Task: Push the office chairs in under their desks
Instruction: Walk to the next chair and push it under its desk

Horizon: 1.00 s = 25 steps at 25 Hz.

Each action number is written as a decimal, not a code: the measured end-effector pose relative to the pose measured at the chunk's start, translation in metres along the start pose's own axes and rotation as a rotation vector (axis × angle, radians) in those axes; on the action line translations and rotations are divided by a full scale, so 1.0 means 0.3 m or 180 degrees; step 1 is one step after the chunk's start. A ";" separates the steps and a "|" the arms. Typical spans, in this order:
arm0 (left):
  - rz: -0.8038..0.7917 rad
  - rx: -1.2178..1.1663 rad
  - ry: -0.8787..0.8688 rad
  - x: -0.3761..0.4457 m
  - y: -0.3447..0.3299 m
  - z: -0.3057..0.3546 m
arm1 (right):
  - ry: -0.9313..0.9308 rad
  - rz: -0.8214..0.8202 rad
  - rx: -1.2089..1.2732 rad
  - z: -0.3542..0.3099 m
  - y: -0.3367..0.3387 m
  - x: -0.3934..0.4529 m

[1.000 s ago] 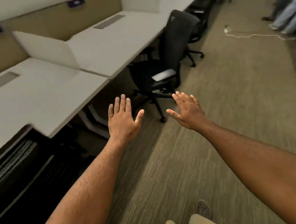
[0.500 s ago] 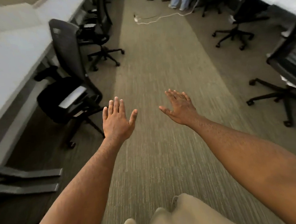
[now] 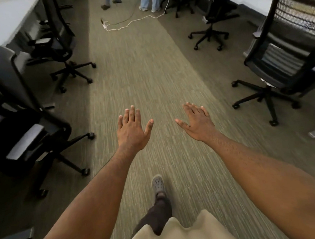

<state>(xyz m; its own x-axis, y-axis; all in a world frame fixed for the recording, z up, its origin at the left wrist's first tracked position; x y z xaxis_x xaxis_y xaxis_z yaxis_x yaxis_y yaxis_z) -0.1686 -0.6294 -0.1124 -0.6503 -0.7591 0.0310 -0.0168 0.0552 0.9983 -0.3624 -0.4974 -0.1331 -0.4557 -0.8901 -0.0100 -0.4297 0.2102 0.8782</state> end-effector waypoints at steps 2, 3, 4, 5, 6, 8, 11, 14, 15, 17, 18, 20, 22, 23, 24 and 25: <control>0.0036 -0.0008 -0.0085 0.133 -0.020 0.030 | -0.0066 0.0069 0.0010 0.057 0.015 0.109; 0.0048 -0.0006 -0.0117 0.213 -0.030 0.039 | -0.0095 0.0090 0.0006 0.086 0.025 0.178; 0.0060 -0.0011 -0.0125 0.292 -0.040 0.041 | -0.0113 0.0106 -0.0008 0.110 0.032 0.250; 0.0082 -0.0031 -0.0119 0.386 -0.051 0.038 | -0.0123 0.0110 -0.0024 0.131 0.037 0.340; 0.0100 -0.0049 -0.0109 0.475 -0.061 0.032 | -0.0128 0.0104 -0.0043 0.145 0.042 0.429; 0.0061 -0.0071 -0.0106 0.652 -0.076 0.009 | -0.0123 0.0066 -0.0059 0.156 0.053 0.610; -0.0005 -0.0069 -0.0114 0.898 -0.094 -0.051 | -0.0027 0.0013 -0.0090 0.145 0.069 0.888; 0.0018 -0.0039 -0.0086 1.106 -0.091 -0.119 | 0.0045 -0.0012 -0.0133 0.122 0.076 1.115; 0.0020 -0.0035 -0.0042 1.168 -0.088 -0.144 | 0.0070 -0.0039 -0.0133 0.114 0.071 1.181; 0.0045 0.0019 0.0002 1.263 -0.083 -0.188 | 0.0164 -0.0074 -0.0159 0.094 0.062 1.305; 0.0052 0.0036 0.0021 1.308 -0.084 -0.211 | 0.0216 -0.0087 -0.0171 0.083 0.058 1.374; 0.0049 0.0051 0.0162 1.393 -0.105 -0.279 | 0.0334 -0.0149 -0.0157 0.057 0.028 1.530; -0.0018 0.0064 0.0382 1.462 -0.142 -0.365 | 0.0491 -0.0240 -0.0156 0.019 -0.027 1.679; -0.0079 0.0101 0.0506 1.497 -0.161 -0.417 | 0.0581 -0.0306 -0.0140 -0.005 -0.060 1.758; -0.0145 0.0146 0.0647 1.530 -0.179 -0.471 | 0.0673 -0.0364 -0.0112 -0.030 -0.091 1.839; -0.0205 0.0172 0.0833 1.566 -0.196 -0.535 | 0.0788 -0.0438 -0.0094 -0.066 -0.127 1.933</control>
<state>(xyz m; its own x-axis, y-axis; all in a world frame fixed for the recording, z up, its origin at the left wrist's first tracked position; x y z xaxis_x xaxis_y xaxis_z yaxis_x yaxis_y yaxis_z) -0.3512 -1.0934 -0.1486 -0.4283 -0.9036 -0.0139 -0.0969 0.0306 0.9948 -0.5950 -1.0295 -0.1628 -0.1889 -0.9819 -0.0162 -0.4499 0.0719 0.8902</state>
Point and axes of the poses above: each hand's wrist, its own x-axis towards the middle knuckle, its own y-axis out of the back of the hand, z = x × y, the point moved 10 cm from there along x, towards the middle knuckle, and after that the axes turned 11 degrees about x, right-handed, at the moved point
